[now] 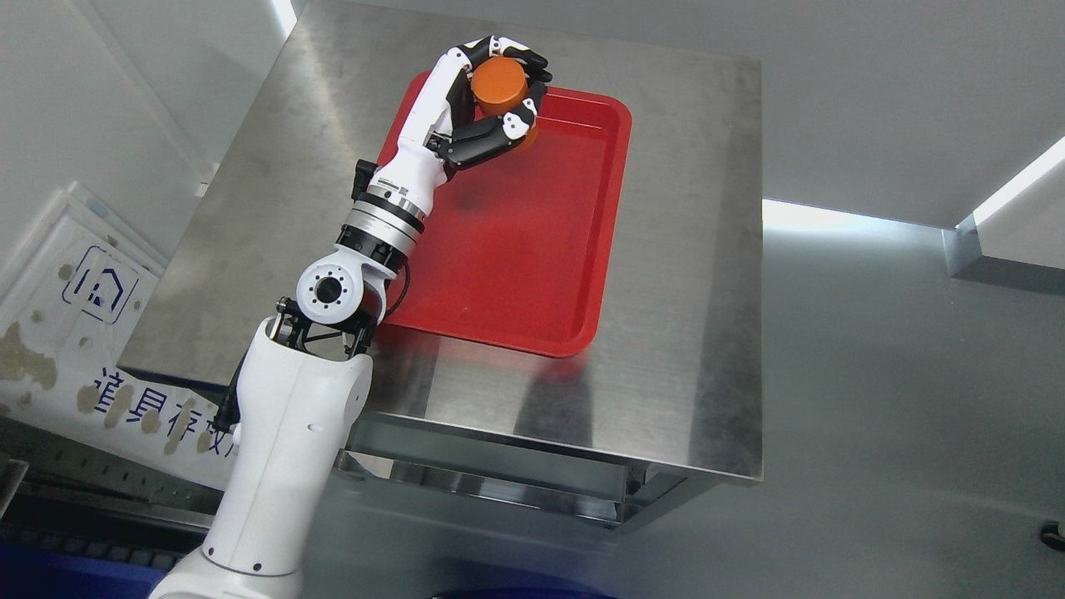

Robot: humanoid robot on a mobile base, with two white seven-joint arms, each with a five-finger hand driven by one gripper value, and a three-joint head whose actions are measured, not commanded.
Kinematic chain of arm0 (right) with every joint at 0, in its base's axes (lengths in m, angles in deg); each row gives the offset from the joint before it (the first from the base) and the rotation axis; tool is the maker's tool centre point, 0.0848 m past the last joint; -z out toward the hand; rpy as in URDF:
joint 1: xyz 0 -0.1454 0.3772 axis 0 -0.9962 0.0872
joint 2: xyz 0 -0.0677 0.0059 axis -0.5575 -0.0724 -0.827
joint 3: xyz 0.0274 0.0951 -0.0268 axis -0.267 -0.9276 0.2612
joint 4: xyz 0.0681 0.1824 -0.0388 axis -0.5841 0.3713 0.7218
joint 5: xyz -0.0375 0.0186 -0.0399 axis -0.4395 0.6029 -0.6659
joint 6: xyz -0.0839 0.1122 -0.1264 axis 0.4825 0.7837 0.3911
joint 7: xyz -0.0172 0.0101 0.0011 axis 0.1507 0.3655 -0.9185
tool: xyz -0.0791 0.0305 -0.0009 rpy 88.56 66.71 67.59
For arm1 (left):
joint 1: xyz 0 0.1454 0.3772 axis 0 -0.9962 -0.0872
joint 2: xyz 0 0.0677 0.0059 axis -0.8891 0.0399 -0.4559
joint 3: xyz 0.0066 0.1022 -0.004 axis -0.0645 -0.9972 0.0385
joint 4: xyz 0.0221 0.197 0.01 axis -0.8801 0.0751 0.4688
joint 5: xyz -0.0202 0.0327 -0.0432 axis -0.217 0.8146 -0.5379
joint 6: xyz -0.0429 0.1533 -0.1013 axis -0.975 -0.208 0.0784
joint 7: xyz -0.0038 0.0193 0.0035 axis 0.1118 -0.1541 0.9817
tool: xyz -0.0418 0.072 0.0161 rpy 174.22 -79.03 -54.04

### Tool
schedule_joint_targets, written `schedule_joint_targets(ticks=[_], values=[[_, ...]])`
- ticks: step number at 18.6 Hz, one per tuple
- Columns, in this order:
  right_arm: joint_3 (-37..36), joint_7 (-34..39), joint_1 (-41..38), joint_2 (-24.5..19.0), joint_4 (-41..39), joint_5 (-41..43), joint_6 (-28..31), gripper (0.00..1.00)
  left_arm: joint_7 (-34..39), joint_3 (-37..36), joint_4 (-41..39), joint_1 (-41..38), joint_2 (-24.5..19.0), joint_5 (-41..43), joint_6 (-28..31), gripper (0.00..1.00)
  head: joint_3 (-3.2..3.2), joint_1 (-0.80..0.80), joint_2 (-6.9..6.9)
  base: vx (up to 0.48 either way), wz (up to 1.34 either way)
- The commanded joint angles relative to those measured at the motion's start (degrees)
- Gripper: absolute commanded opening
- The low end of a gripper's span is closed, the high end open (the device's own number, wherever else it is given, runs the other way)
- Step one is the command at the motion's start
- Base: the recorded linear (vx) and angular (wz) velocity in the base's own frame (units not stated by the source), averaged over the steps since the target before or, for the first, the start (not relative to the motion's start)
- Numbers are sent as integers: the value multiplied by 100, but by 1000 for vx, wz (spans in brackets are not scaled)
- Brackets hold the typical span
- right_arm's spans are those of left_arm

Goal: Grab orange capacitor from left shelf to right desk
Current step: 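Lower the capacitor with the left hand onto the red tray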

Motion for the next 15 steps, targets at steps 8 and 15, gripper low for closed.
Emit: schedule_joint_targets(ticks=[8,15], values=[[-62,2,-9,100,-193,0,-3,100,-16,-455,849,552,-100,336,463,3,0,0,0,0,0],[-62,2,-9,100,-193,0,-3,100,-16,-332,849,6,-100,406,427,4,0,0,0,0,0]])
